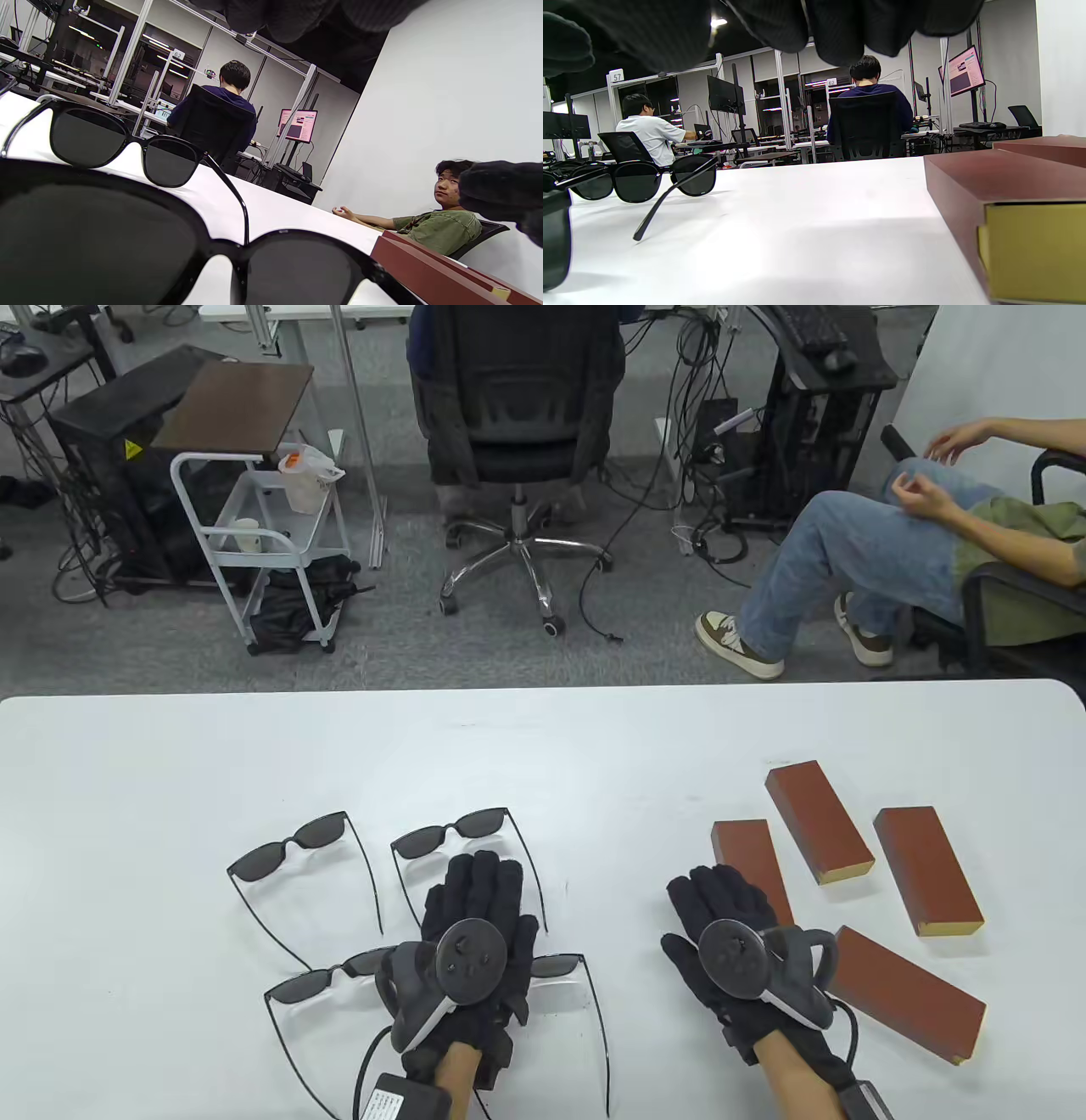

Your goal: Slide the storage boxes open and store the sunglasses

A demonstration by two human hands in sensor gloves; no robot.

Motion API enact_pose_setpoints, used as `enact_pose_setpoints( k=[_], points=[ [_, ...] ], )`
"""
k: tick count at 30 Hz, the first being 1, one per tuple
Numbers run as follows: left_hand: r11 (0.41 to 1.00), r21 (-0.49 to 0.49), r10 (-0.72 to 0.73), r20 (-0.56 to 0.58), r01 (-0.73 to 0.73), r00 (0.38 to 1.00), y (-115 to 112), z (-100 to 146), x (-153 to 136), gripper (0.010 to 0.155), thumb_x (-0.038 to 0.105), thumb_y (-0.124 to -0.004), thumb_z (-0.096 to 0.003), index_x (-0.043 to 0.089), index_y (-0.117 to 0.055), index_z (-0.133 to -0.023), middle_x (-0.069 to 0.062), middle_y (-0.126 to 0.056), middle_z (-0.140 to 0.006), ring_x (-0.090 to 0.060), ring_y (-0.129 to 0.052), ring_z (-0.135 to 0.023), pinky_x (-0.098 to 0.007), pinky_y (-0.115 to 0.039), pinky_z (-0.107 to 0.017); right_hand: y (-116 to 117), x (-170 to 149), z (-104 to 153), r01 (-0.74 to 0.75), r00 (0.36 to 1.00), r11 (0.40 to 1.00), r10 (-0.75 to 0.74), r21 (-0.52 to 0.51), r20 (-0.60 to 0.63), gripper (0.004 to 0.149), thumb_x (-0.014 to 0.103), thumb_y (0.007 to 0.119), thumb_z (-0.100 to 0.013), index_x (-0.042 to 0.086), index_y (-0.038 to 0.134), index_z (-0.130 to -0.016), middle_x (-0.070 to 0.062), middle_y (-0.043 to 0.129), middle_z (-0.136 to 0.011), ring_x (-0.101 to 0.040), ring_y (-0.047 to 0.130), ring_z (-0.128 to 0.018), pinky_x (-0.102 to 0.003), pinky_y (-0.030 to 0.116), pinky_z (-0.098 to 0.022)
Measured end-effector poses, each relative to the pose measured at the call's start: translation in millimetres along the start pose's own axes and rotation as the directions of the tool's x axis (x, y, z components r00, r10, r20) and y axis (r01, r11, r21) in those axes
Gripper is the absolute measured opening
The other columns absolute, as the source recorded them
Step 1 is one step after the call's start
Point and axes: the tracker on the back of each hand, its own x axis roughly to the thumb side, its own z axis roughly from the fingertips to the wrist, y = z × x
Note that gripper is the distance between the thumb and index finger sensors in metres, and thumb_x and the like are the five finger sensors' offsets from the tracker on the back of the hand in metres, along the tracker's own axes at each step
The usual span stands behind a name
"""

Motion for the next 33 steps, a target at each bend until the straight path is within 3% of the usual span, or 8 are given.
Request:
enact_pose_setpoints(
  k=[20,30,33],
  points=[
    [0.999,0.043,0.031,-0.001,-0.030,1.000,5.0,0.3,-2.5,0.065,0.056,-0.065,-0.0443,0.033,-0.061,-0.105,0.003,-0.054,-0.116,-0.025,-0.043,-0.111,-0.058,-0.051,-0.076,1.5,-0.4,-0.5,0.025,1.000,1.000,-0.025,0.007,0.010,0.067,0.055,0.078,-0.034,0.028,0.059,-0.092,-0.006,0.064,-0.102,-0.037,0.062,-0.094,-0.051,0.059,-0.069],
    [0.999,0.049,-0.019,0.003,0.019,1.000,12.2,1.8,-5.5,0.066,0.058,-0.087,-0.0381,0.029,-0.080,-0.096,-0.002,-0.080,-0.105,-0.034,-0.075,-0.097,-0.056,-0.071,-0.063,1.9,-0.6,0.1,0.022,1.000,1.000,-0.022,0.017,0.018,0.067,0.055,0.078,-0.034,0.028,0.059,-0.092,-0.007,0.064,-0.102,-0.037,0.061,-0.094,-0.051,0.058,-0.069],
    [0.998,-0.005,-0.068,-0.012,0.068,0.998,14.4,0.1,-6.7,0.065,0.056,-0.092,-0.0357,0.029,-0.083,-0.095,-0.002,-0.084,-0.102,-0.033,-0.082,-0.091,-0.054,-0.075,-0.059,2.0,-0.9,0.2,0.020,1.000,1.000,-0.020,0.019,0.017,0.067,0.055,0.078,-0.034,0.028,0.059,-0.092,-0.007,0.064,-0.102,-0.037,0.061,-0.094,-0.051,0.058,-0.069]
  ],
)
